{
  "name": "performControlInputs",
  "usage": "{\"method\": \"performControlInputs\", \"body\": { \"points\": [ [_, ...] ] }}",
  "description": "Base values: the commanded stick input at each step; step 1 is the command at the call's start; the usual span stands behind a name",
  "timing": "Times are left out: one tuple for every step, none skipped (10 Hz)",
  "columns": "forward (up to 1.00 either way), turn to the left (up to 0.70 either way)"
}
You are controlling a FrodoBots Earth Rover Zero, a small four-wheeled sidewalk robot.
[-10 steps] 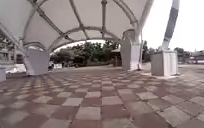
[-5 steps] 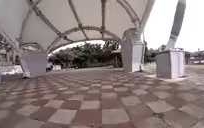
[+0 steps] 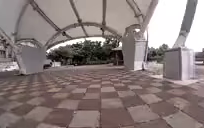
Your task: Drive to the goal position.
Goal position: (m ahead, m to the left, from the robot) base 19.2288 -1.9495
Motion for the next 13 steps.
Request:
{"method": "performControlInputs", "body": {
  "points": [
    [1.0,0.0],
    [1.0,0.0],
    [1.0,0.0],
    [1.0,0.0],
    [1.0,0.0],
    [1.0,0.0],
    [1.0,0.0],
    [1.0,0.0],
    [1.0,0.0],
    [1.0,0.0],
    [1.0,0.0],
    [1.0,0.0],
    [1.0,0.0]
  ]
}}
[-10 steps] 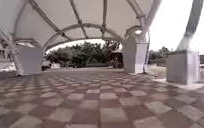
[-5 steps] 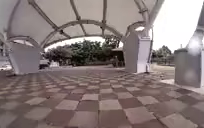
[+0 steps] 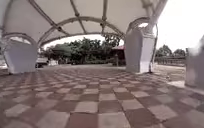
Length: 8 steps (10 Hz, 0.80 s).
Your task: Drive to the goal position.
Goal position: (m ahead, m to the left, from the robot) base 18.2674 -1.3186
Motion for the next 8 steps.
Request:
{"method": "performControlInputs", "body": {
  "points": [
    [1.0,0.0],
    [1.0,0.0],
    [1.0,0.0],
    [1.0,0.0],
    [1.0,0.0],
    [1.0,0.0],
    [1.0,0.0],
    [1.0,0.0]
  ]
}}
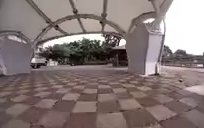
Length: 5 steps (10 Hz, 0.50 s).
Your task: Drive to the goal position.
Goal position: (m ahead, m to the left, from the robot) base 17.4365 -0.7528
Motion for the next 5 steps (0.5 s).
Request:
{"method": "performControlInputs", "body": {
  "points": [
    [1.0,0.0],
    [1.0,0.0],
    [1.0,0.0],
    [1.0,0.0],
    [1.0,0.0]
  ]
}}
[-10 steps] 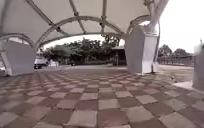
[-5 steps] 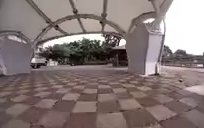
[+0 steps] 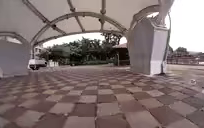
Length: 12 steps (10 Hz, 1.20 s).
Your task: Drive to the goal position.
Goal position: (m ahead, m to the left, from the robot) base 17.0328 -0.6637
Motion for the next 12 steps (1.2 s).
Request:
{"method": "performControlInputs", "body": {
  "points": [
    [1.0,0.0],
    [1.0,0.0],
    [1.0,0.0],
    [1.0,0.0],
    [1.0,0.0],
    [1.0,0.0],
    [1.0,0.0],
    [1.0,0.0],
    [1.0,0.0],
    [1.0,0.0],
    [1.0,0.0],
    [1.0,0.0]
  ]
}}
